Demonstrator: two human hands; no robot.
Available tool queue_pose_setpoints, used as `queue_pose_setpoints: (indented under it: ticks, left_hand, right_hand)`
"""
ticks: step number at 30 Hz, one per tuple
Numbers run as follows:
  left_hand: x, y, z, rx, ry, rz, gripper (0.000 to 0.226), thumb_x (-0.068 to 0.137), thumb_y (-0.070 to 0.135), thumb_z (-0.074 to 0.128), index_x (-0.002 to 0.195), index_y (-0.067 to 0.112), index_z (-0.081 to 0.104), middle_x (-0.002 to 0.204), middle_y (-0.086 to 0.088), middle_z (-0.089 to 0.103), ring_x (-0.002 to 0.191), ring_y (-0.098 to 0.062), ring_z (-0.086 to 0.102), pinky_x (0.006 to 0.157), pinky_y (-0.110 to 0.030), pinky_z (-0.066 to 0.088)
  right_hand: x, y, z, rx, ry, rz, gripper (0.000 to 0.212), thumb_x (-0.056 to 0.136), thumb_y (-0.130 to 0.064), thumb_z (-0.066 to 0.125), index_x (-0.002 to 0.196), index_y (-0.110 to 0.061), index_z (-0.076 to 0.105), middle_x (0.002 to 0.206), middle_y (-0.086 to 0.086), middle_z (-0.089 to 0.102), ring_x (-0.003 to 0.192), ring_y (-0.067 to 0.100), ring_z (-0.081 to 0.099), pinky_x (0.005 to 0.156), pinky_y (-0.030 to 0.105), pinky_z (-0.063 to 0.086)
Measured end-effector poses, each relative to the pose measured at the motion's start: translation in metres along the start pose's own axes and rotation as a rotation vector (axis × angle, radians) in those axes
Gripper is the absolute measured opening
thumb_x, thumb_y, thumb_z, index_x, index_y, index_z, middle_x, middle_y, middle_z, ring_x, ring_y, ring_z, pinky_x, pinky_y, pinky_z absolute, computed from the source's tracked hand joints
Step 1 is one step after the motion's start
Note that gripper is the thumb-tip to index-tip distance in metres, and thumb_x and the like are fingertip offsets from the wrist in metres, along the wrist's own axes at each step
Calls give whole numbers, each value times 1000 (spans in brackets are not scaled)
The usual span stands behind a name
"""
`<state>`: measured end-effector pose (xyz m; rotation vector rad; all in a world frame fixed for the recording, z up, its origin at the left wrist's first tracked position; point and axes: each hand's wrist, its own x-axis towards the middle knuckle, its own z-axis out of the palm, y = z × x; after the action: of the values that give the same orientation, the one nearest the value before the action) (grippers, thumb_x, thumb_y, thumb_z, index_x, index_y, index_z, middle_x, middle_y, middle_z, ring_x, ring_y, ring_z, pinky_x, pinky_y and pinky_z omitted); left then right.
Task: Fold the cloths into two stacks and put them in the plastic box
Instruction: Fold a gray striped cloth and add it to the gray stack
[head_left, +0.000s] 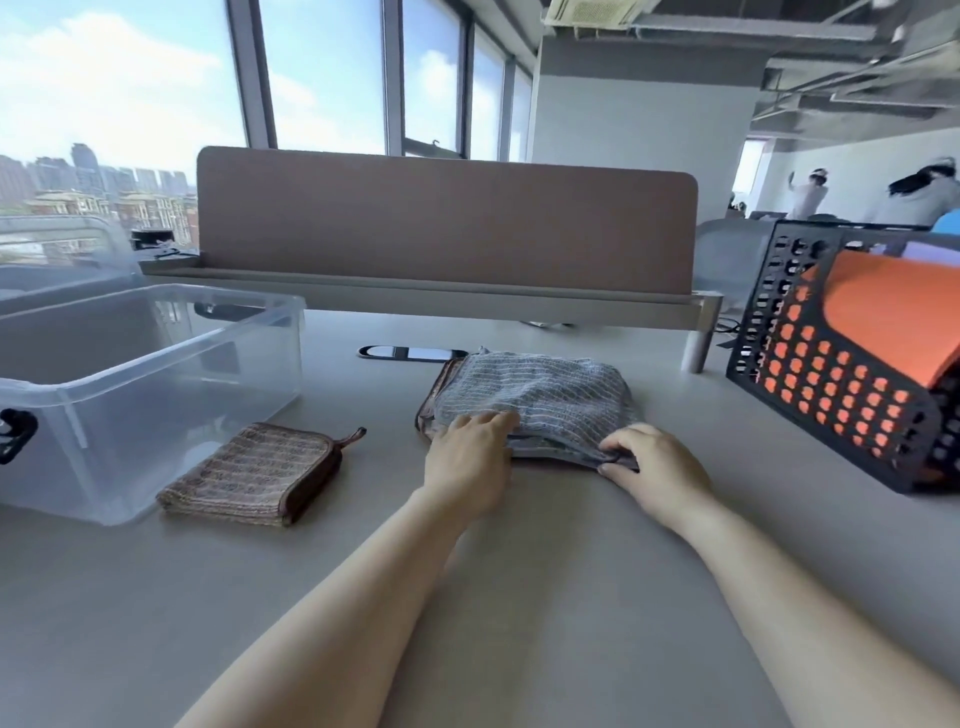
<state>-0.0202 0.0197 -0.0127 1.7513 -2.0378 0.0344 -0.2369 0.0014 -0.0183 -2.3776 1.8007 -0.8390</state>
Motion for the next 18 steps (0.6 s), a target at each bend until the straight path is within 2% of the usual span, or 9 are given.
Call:
queue_pose_setpoints:
  ticks: [5, 7, 9, 12, 14, 16, 18]
  left_hand:
    - [5, -11, 6, 34, 23, -25, 41, 94, 31, 46, 135, 36, 46, 139, 7, 48, 129, -22, 39, 104, -34, 30]
    - [8, -11, 3, 22, 61, -36, 40, 93, 40, 47, 133, 35, 48, 136, 6, 47, 127, -22, 39, 103, -35, 31]
    - [11, -14, 2, 33, 122, -52, 41, 92, 44, 50, 132, 35, 50, 135, 6, 45, 127, -22, 37, 102, -35, 32]
    - [15, -22, 1, 70, 140, -80, 34, 91, 39, 52, 125, 38, 54, 137, 10, 44, 128, -21, 35, 101, -35, 30]
    - [15, -27, -2, 47, 153, -118, 25, 92, 32, 50, 113, 36, 62, 132, 12, 52, 126, -20, 39, 99, -35, 30]
    - [13, -31, -8, 11, 193, -153, 22, 94, 27, 47, 108, 33, 63, 124, 8, 60, 121, -21, 45, 96, -35, 32]
    - [10, -34, -12, -42, 221, -139, 21, 95, 24, 44, 109, 29, 58, 120, 2, 63, 117, -23, 50, 91, -35, 35]
  right_hand:
    - [3, 1, 0, 51, 21, 24, 5, 86, -23, 63, 87, -24, 68, 98, -6, 63, 94, 20, 59, 79, 33, 48]
    - [3, 1, 0, 139, 66, 37, 11, 86, -21, 62, 79, -29, 64, 89, -7, 60, 88, 19, 59, 77, 35, 48]
    - [4, 0, -4, 233, 161, 41, 10, 86, -20, 62, 81, -27, 63, 88, -6, 60, 83, 17, 58, 75, 33, 48]
    - [2, -4, -15, 391, 272, 24, 6, 91, -16, 58, 91, -18, 63, 90, -4, 61, 81, 13, 56, 73, 26, 42]
    - [-1, -4, -22, 458, 287, 12, 6, 93, -15, 53, 92, -16, 59, 88, -3, 63, 81, 9, 57, 70, 17, 41]
    - [-4, 0, -27, 499, 293, 33, 6, 94, -13, 53, 92, -15, 58, 88, -4, 63, 82, 0, 57, 68, 4, 38]
    - [-7, 5, -34, 547, 294, 76, 5, 92, -12, 57, 89, -13, 61, 87, -4, 65, 81, -3, 57, 69, 2, 39]
